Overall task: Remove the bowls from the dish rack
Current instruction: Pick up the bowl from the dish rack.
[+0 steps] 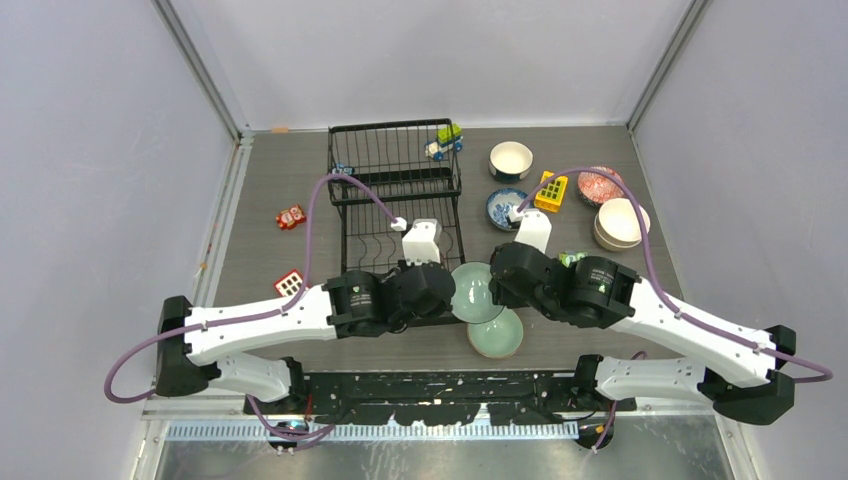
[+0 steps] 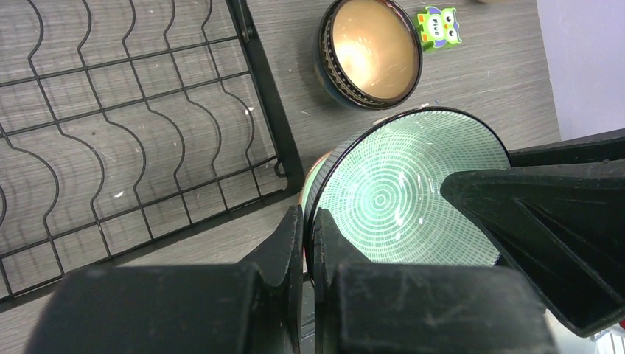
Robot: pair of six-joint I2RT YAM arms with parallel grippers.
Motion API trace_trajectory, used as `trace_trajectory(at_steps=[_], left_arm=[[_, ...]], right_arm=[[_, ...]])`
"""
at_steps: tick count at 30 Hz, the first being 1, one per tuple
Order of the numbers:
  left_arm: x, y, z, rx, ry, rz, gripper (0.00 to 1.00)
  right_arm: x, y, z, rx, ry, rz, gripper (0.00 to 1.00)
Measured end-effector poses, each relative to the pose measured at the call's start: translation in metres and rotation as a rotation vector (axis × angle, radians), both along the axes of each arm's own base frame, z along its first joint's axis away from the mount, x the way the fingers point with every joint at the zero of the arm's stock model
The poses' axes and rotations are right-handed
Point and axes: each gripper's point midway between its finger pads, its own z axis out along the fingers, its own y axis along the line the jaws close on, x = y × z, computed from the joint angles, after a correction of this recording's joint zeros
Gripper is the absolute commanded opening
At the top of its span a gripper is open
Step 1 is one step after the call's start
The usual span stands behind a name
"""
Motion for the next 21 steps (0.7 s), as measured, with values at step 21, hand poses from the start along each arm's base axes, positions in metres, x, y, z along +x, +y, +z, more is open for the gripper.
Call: trace_trajectory(at_steps=[21], left_arm=[[-0.002, 0.004, -0.016, 0.042, 0.039, 0.025, 0.0]], right_arm=[[0.004, -0.001, -0.007, -0.043, -0.009, 0.004, 0.22]])
